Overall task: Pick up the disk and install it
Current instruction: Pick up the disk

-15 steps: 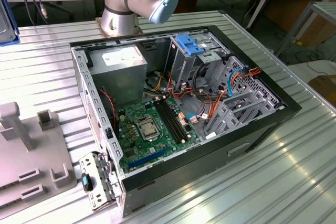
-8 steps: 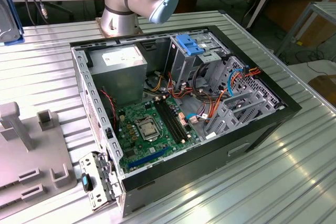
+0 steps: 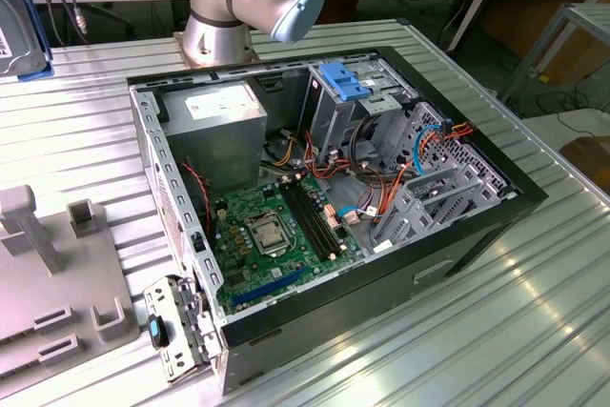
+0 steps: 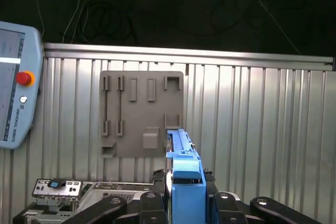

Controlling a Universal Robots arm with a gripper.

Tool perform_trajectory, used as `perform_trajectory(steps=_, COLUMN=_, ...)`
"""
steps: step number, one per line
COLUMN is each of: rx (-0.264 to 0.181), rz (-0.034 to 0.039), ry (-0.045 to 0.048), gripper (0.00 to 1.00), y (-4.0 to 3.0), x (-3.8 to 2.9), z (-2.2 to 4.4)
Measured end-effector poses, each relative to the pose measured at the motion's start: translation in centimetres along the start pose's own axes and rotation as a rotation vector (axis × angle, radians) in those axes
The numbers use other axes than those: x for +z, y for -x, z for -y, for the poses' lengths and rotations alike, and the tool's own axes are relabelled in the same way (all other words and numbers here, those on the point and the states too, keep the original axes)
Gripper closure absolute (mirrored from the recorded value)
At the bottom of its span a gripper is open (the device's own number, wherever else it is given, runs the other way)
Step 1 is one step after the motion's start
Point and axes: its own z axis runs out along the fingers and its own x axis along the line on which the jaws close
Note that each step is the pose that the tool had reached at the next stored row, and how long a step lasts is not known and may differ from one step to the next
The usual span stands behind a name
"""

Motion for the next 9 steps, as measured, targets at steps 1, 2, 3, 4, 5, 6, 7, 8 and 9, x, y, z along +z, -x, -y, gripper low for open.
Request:
perform_trajectory(steps=1, rx=0.0, rz=0.0, ry=-0.0006, gripper=0.63, y=0.0, x=0.0, z=0.07)
perform_trajectory(steps=2, rx=0.0, rz=0.0, ry=-0.0015, gripper=0.63, y=-0.01, x=0.0, z=0.18)
perform_trajectory(steps=3, rx=0.0, rz=-0.0001, ry=-0.0019, gripper=0.63, y=-0.01, x=0.0, z=0.22)
perform_trajectory(steps=4, rx=0.0, rz=-0.0001, ry=-0.0024, gripper=0.63, y=-0.01, x=0.0, z=0.27)
perform_trajectory(steps=5, rx=0.0, rz=-0.0001, ry=-0.0031, gripper=0.63, y=-0.01, x=0.0, z=0.35)
perform_trajectory(steps=6, rx=0.0, rz=-0.0001, ry=-0.0035, gripper=0.63, y=-0.02, x=0.01, z=0.4)
perform_trajectory(steps=7, rx=0.0, rz=-0.0002, ry=-0.0039, gripper=0.63, y=-0.02, x=0.0, z=0.45)
perform_trajectory(steps=8, rx=0.0, rz=-0.0002, ry=-0.0045, gripper=0.63, y=-0.02, x=0.01, z=0.54)
perform_trajectory(steps=9, rx=0.0, rz=-0.0002, ry=-0.0053, gripper=0.63, y=-0.02, x=0.01, z=0.62)
